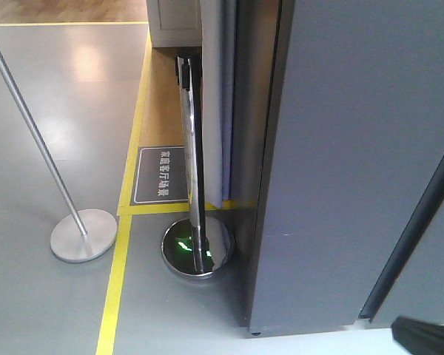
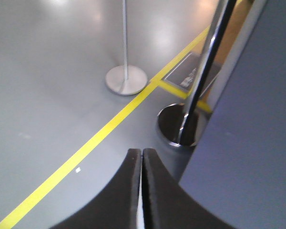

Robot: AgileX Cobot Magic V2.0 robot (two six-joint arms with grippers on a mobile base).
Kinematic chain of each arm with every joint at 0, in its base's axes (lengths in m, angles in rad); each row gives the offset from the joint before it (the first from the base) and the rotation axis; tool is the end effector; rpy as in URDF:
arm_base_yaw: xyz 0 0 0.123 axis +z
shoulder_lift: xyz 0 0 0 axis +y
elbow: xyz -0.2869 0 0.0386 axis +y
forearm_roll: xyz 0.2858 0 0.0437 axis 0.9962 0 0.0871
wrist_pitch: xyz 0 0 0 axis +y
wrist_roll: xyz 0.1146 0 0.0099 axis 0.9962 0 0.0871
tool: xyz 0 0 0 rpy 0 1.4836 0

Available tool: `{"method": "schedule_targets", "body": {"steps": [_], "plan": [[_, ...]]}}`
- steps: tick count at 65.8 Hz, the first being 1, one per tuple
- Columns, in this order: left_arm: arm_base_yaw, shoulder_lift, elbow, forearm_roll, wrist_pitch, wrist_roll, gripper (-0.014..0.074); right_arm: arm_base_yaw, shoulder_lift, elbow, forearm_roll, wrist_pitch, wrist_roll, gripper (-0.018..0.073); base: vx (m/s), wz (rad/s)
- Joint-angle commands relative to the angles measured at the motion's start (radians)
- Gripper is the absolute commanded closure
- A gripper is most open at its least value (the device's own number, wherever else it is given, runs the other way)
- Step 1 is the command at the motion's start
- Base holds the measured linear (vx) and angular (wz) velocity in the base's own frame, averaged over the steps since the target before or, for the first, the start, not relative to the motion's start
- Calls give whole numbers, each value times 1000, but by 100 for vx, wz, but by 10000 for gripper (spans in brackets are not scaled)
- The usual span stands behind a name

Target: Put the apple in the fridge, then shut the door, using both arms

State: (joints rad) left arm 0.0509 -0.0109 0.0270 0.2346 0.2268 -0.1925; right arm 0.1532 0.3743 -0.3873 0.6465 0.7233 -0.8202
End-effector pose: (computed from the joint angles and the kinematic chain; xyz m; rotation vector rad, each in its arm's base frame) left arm 0.1123 0.0118 0.1803 -0.0513 1.7207 0.1095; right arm 0.1156 0.0643 0.2593 -0.7048 1.9299 0.3324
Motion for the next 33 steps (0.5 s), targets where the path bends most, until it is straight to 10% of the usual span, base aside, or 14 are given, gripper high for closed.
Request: {"method": "schedule_targets", "body": {"steps": [1,18,33], "plan": [[-5,-17,15,-6,-77,-5,604,-3,4,-5,-15,-141,-11,562,0,0],[-5,-17,15,-6,-77,-5,604,-3,-138,209,-94,-476,152,562,0,0],[-5,-17,15,-6,-77,-5,604,-3,-329,371,-448,-607,628,562,0,0]]}}
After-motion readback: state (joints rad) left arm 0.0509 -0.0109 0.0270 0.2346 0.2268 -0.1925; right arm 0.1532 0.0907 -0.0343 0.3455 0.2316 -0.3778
